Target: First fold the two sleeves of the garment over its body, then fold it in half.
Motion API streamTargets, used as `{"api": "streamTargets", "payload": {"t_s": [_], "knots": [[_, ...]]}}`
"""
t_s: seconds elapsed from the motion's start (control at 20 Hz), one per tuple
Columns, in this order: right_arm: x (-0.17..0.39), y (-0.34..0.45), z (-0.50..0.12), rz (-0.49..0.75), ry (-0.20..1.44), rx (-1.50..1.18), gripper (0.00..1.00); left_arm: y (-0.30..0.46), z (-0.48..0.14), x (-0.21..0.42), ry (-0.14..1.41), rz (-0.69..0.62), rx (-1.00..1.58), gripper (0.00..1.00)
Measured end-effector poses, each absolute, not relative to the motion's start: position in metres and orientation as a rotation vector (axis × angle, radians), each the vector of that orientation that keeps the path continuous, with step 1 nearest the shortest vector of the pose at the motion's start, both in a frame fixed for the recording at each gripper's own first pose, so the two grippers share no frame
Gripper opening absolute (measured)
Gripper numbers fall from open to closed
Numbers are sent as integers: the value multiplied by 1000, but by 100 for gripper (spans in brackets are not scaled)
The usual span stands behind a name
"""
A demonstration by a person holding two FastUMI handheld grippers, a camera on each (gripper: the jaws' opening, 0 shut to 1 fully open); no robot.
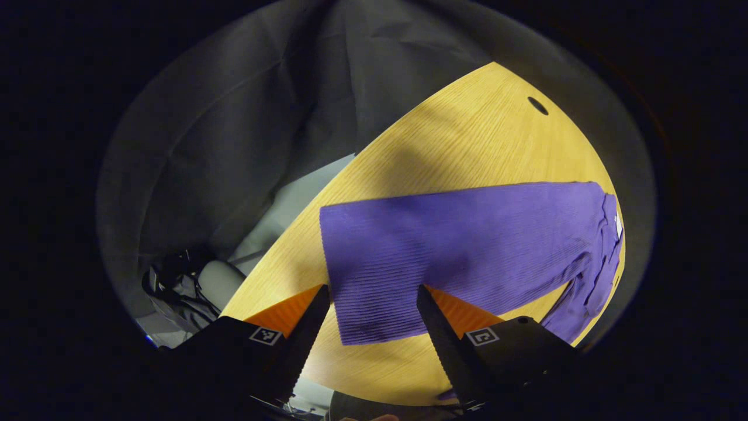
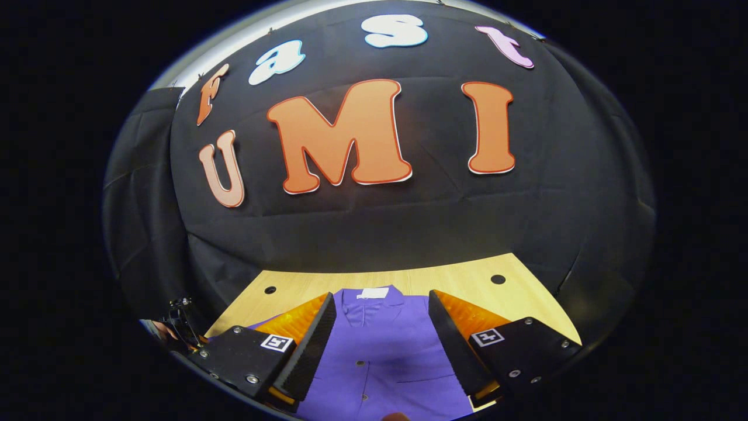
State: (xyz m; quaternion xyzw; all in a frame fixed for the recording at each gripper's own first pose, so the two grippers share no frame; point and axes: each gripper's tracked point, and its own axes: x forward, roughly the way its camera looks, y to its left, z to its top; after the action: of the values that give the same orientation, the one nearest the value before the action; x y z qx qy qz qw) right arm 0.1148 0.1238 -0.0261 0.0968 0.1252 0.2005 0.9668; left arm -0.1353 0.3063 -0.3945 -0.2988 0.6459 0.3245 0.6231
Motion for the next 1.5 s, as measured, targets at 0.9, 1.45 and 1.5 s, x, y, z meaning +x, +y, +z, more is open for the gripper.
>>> {"api": "streamTargets", "payload": {"t_s": [0.9,1.45,1.5], "knots": [[116,79,-36,430,239,186,95,273,-329,-42,1327,550,-414,9],[118,68,-45,490,229,135,95,173,-209,72,1156,279,-250,9],[119,64,-45,493,226,131,95,164,-197,81,1147,255,-240,8]]}}
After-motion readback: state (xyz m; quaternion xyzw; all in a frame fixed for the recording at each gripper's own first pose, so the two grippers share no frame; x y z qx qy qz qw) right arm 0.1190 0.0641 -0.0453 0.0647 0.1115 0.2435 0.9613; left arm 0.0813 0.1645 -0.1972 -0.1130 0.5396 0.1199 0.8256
